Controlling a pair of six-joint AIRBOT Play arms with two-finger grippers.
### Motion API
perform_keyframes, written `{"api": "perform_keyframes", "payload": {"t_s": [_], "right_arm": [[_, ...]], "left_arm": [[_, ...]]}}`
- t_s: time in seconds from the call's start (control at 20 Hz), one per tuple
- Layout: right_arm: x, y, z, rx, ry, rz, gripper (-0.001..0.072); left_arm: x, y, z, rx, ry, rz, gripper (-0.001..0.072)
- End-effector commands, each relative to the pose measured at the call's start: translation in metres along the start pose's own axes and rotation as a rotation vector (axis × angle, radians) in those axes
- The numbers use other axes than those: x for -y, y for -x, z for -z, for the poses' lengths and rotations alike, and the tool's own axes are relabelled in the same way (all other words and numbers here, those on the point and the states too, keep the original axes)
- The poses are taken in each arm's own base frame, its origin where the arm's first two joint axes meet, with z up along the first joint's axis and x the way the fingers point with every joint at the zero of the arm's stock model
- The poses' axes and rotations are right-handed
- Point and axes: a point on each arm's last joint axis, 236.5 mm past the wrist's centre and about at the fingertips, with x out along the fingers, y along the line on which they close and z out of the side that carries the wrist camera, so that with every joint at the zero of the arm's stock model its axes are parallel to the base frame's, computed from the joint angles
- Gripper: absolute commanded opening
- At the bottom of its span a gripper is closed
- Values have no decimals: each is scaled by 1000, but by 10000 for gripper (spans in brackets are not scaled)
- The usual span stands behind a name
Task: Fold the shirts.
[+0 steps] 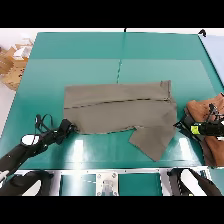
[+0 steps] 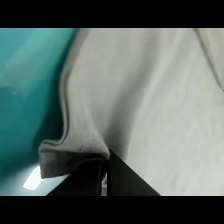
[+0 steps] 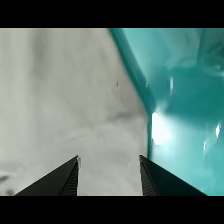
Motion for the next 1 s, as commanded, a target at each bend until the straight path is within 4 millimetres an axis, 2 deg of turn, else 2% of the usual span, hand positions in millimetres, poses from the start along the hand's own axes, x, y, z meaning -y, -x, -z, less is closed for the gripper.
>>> {"api": "perform_keyframes", "payload": {"t_s": [0.0, 0.3, 0.4, 0.5, 0.55, 0.65, 0.75, 0.8, 0.95], "right_arm": [[3, -2, 27, -106, -10, 7, 439], [21, -40, 93, -312, -136, 0, 439], [27, -49, 102, -353, -163, 15, 439], [27, -56, 98, -344, -163, 5, 438], [23, -57, 95, -333, -151, -15, 395], [9, -55, 91, -326, -109, -78, 76], [2, -47, 88, -340, -70, -96, 15], [0, -41, 84, -340, -49, -94, 15], [7, -21, 71, -303, 0, -24, 14]], "left_arm": [[10, -2, 6, -24, -33, 18, 29], [9, -2, 5, -24, -51, 12, 30], [9, -2, 6, -25, -53, 11, 30], [9, -2, 5, -23, -53, 10, 30], [8, -2, 4, -18, -53, 10, 30], [9, -2, 3, -12, -49, 11, 28], [14, -1, 5, -27, -58, 20, 20], [20, 0, 8, -45, -101, 27, 20], [45, 10, 26, -170, -372, 22, 18]]}}
